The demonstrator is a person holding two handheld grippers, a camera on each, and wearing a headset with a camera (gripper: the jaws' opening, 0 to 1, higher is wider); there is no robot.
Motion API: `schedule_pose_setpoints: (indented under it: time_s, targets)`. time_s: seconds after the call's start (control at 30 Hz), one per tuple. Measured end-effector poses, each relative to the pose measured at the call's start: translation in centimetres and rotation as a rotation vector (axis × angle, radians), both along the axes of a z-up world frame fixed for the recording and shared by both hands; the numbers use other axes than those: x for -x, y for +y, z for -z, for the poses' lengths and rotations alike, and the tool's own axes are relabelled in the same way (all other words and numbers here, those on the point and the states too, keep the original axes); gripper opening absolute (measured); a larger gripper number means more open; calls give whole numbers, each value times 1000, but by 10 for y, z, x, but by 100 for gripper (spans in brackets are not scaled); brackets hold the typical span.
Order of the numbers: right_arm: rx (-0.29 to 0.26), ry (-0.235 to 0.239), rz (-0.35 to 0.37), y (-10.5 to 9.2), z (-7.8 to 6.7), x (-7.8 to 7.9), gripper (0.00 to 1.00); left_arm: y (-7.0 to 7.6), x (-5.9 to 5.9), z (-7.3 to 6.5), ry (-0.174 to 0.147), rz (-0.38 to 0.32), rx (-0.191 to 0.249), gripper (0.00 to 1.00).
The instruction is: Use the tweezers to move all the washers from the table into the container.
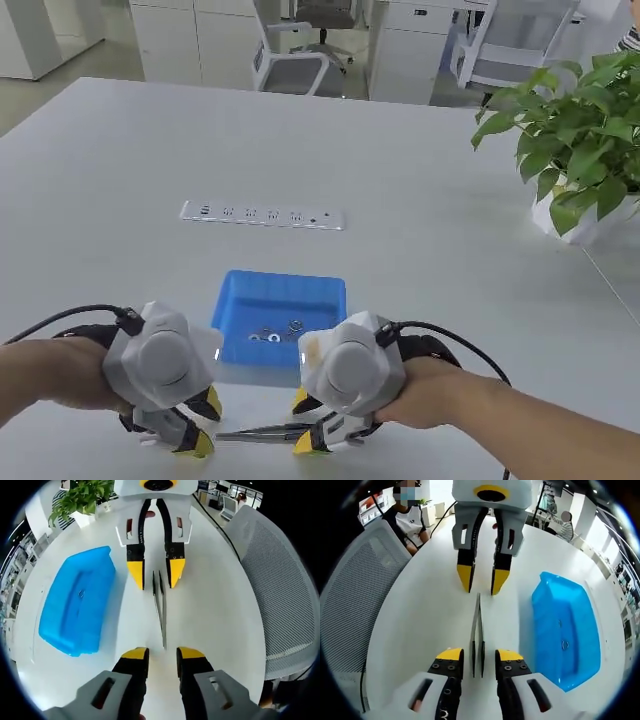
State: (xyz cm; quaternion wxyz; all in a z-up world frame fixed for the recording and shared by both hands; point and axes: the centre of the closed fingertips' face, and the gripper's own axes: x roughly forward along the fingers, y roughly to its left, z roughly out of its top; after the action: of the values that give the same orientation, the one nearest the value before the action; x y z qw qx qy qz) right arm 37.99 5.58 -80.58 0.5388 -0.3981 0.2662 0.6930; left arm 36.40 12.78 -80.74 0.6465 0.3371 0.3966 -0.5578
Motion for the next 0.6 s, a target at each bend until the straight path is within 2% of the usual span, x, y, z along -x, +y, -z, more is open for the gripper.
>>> schedule_pose_setpoints:
  time_s: [0.2,0.37,0.4,0.43,0.5,0.57,0.6]
  targets:
    - [-33,1,74,-10,-9,-6,31,3,3,-10,3,-63,52,33]
    - [-83,10,156,-16,-24,-14,36,8,-2,-25,-17,-141,108,42]
    - [-95,10,180,-18,-27,-16,37,8,-5,-30,-32,-172,138,44]
    - [-113,12,211,-19,-33,-20,39,9,-6,-32,-35,-180,145,48]
    - [-137,14,253,-24,-41,-23,41,10,-9,-43,-49,-220,189,53]
    - [-166,7,273,-27,-48,-27,44,13,-13,-54,-72,-269,233,58]
    - [-199,15,317,-29,-55,-31,45,11,-15,-65,-77,-321,290,60]
